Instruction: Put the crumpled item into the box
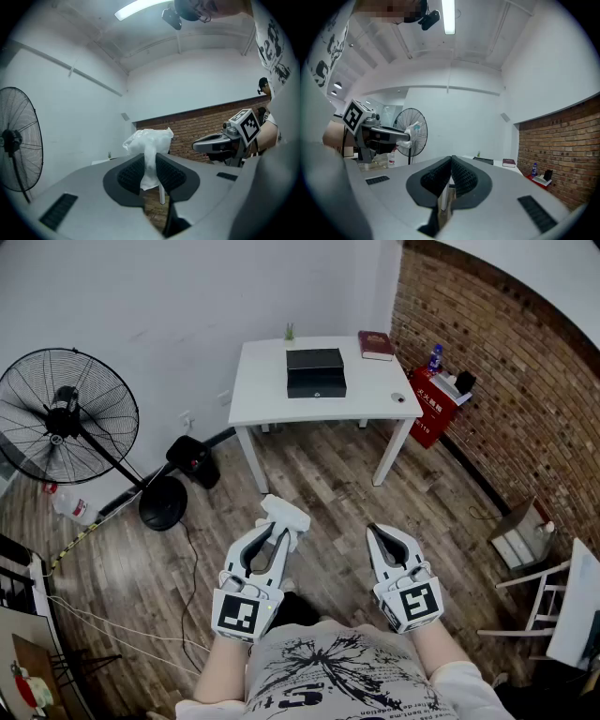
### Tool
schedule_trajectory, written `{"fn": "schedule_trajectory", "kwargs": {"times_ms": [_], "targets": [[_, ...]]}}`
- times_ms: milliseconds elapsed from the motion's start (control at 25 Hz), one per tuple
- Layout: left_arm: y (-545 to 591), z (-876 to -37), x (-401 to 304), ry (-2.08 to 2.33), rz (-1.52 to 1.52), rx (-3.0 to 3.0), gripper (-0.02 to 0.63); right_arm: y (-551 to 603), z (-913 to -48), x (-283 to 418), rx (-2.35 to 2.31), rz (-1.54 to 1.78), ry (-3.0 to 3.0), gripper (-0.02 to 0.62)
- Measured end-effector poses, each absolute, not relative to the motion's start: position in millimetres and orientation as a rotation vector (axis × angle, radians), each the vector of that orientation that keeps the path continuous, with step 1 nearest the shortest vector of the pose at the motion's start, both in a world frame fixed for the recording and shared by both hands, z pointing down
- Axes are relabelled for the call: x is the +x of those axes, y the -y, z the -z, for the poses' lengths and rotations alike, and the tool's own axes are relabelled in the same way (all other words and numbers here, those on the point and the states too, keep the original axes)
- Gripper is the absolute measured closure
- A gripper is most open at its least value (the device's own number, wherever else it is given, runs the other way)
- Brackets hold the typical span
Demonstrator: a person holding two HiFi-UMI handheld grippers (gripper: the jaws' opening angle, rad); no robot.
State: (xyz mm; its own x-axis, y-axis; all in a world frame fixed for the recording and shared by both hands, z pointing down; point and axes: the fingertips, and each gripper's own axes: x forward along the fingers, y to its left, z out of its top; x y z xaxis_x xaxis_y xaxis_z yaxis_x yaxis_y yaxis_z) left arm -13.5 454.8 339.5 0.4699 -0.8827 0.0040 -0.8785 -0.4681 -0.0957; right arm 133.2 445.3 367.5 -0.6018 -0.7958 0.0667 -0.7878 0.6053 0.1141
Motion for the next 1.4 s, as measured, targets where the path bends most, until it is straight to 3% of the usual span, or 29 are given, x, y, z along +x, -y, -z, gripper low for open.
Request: {"fn": "schedule_trajectory", "kwargs": {"times_ms": [800,1400], "targets": [[-420,-360,-10,-1.582,0.115,-2.665,0.523,-407,-387,151,1.424,-0.034,2.7,0.581],[-157,-356,-120,-1.487,0.115,-2.736,0.523,-153,-387,44,1.498,-0.069,2.583,0.581]]}}
